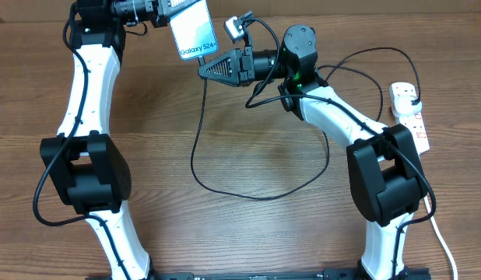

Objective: Plug charger to phone and switch on socket
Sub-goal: 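Push the USB-C connector up into the phone's bottom port, then open the right gripper and pull it away from the phone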

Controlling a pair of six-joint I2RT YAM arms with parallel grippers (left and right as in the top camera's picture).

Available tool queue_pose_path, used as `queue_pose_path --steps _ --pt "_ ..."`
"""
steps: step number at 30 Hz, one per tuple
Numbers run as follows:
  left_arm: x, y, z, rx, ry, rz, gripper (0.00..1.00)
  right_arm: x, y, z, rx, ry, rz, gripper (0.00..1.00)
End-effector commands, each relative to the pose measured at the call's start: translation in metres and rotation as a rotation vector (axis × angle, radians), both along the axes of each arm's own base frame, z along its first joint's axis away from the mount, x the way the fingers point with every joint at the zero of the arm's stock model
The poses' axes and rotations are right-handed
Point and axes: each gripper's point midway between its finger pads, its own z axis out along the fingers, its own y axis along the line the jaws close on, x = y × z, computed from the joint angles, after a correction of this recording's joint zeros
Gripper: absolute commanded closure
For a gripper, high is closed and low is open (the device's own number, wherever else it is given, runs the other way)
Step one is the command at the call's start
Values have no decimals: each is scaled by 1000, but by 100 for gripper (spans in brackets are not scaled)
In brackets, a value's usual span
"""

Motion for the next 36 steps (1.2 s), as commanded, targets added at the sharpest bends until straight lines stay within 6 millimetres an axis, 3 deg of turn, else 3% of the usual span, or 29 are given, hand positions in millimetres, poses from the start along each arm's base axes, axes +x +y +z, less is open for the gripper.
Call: queue_pose_path --steps 1,12,15,23,26,32,36 --pt "-28 -13 9 -10 -25 -156 94 18 -9 28 47 -57 -127 96" --pt "-28 -11 9 -8 -36 -154 96 17 -9 28 47 -75 -120 96" --pt "-25 -7 9 -6 -44 -137 96 10 -9 26 43 -132 -84 90" --pt "-19 11 8 4 -107 -94 95 -17 -15 30 58 -294 57 51" --pt "-17 20 8 5 -107 -79 96 -24 -18 33 70 -351 88 43" --pt "-15 32 5 1 -74 -58 95 6 -34 19 16 -192 -8 41" --pt "-13 38 4 1 -64 -42 96 36 -50 -7 -54 -44 -119 39"
